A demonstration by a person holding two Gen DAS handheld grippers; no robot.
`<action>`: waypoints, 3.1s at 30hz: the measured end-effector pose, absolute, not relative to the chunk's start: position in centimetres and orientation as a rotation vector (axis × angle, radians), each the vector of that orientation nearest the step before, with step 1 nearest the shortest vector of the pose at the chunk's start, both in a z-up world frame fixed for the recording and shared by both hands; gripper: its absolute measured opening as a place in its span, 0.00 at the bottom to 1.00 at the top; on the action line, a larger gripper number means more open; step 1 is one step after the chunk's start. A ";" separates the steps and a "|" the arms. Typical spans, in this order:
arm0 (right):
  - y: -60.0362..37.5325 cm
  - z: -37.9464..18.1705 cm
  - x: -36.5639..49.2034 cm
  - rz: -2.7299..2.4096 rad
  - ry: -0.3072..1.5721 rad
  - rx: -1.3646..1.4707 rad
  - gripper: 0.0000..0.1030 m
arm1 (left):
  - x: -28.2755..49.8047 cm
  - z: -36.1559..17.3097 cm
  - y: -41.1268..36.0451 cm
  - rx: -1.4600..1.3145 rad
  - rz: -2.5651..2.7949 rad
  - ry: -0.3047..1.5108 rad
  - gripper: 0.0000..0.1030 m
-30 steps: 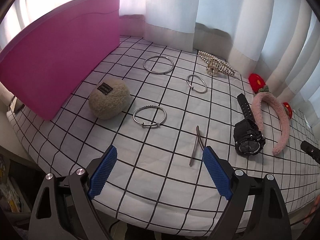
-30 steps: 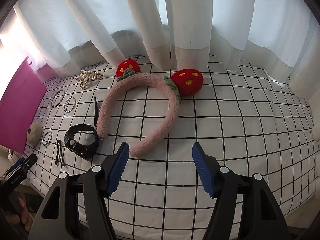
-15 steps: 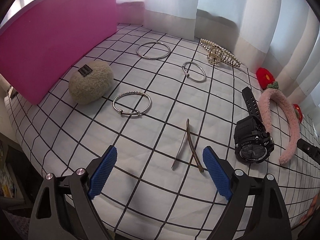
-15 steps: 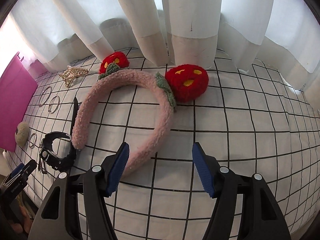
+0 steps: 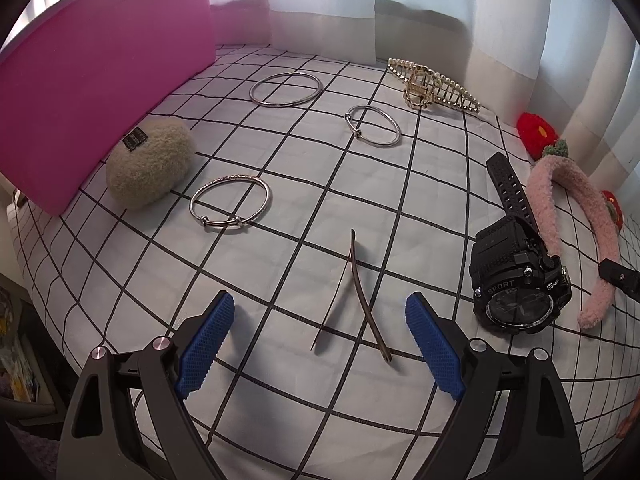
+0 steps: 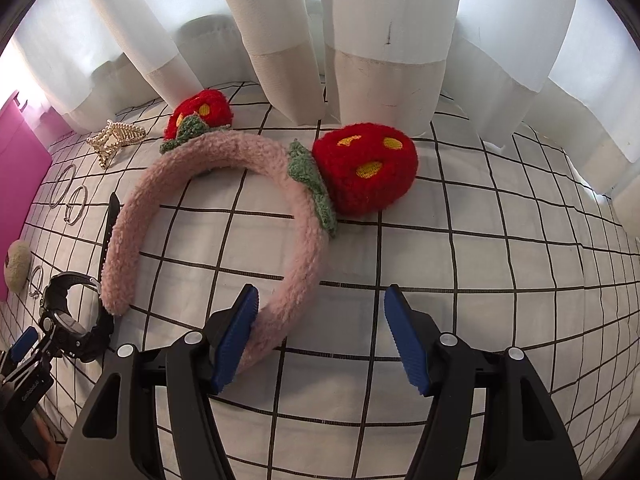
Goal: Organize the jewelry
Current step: 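Grasp the brown hair pin with the left tool while the right tool grasps the pink headband, then carry the hair pin and the headband in both tools over the pink tub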
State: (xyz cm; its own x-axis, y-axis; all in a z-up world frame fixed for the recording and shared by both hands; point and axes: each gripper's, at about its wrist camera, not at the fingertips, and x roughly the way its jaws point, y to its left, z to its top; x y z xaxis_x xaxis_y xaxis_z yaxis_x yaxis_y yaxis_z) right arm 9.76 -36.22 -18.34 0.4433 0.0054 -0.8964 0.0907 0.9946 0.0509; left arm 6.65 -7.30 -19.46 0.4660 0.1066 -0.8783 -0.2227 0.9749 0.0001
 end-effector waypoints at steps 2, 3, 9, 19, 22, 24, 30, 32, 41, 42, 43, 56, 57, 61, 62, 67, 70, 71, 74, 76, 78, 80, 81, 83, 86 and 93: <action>-36.2 -18.6 10.0 -0.053 1.114 0.091 0.61 | 6.6 -19.5 -7.3 -0.128 0.202 1.061 0.84; -36.2 -18.7 10.2 -0.053 1.114 0.087 0.61 | 6.6 -19.5 -7.3 -0.131 0.202 1.059 0.84; -35.4 -19.1 11.4 -0.068 1.089 0.035 0.62 | 6.8 -19.8 -7.5 -0.128 0.205 1.038 0.91; -33.0 -19.5 13.3 -0.080 1.028 -0.041 0.65 | 6.2 -20.0 -7.8 -0.124 0.212 0.989 0.93; -31.7 -19.6 13.4 -0.057 1.017 -0.048 0.51 | 5.7 -19.8 -7.8 -0.125 0.214 0.984 0.87; -30.8 -19.5 13.4 -0.042 1.010 -0.071 0.39 | 5.4 -19.6 -7.7 -0.127 0.220 0.978 0.78; -28.8 -19.7 13.4 -0.029 0.998 -0.096 0.19 | 4.8 -19.0 -7.7 -0.113 0.197 0.965 0.23; -29.8 -20.0 12.7 -0.027 0.995 -0.075 0.17 | 4.8 -18.9 -7.5 -0.115 0.188 0.973 0.14; -31.0 -18.4 11.4 -0.022 0.941 -0.067 0.11 | 3.6 -17.2 -6.3 -0.178 0.180 0.970 0.12; -31.9 -17.6 10.2 -0.022 0.931 -0.068 0.10 | 3.4 -16.8 -6.4 -0.175 0.180 0.965 0.12; -31.9 -17.2 10.0 -0.023 0.920 -0.071 0.10 | 3.3 -16.5 -6.4 -0.173 0.177 0.960 0.12; -32.9 -11.1 7.2 -0.038 0.796 -0.093 0.10 | 2.6 -11.7 -6.2 -0.179 0.149 0.896 0.12; -33.0 -10.5 7.0 -0.036 0.786 -0.091 0.10 | 2.5 -11.3 -6.2 -0.180 0.148 0.891 0.12; -32.9 -8.1 6.4 -0.018 0.743 -0.085 0.10 | 1.9 -9.8 -5.9 -0.179 0.150 0.867 0.12; -32.7 -7.5 6.2 -0.011 0.731 -0.085 0.10 | 1.8 -9.3 -5.8 -0.177 0.153 0.860 0.12; -31.6 -4.2 5.9 0.054 0.680 -0.061 0.10 | 0.9 -6.6 -4.5 -0.174 0.174 0.819 0.12; -29.8 -2.2 6.0 0.109 0.652 -0.054 0.10 | 0.3 -4.5 -3.1 -0.181 0.196 0.783 0.12; -29.1 -1.5 6.1 0.129 0.641 -0.053 0.10 | 0.1 -3.8 -2.5 -0.180 0.204 0.770 0.12; -26.3 0.6 6.6 0.182 0.606 -0.057 0.10 | -0.3 -1.5 -0.2 -0.179 0.234 0.729 0.12; -24.2 2.0 7.0 0.219 0.581 -0.053 0.10 | -0.5 0.1 1.7 -0.180 0.256 0.701 0.12; -21.9 3.3 7.5 0.257 0.561 -0.046 0.10 | -0.7 1.7 3.8 -0.179 0.278 0.671 0.13; -19.4 4.6 8.2 0.292 0.540 -0.045 0.10 | -0.6 3.1 6.2 -0.176 0.295 0.644 0.13; -18.1 5.2 8.6 0.309 0.531 -0.045 0.10 | -0.6 3.8 7.4 -0.171 0.305 0.634 0.13; -15.3 6.4 9.4 0.343 0.515 -0.043 0.10 | -0.4 4.9 10.0 -0.164 0.323 0.617 0.13; -10.7 7.7 11.0 0.389 0.507 -0.052 0.10 | 0.3 6.1 14.0 -0.167 0.344 0.608 0.13; -0.3 8.4 15.1 0.470 0.525 -0.104 0.10 | 3.3 6.2 22.3 -0.191 0.382 0.635 0.14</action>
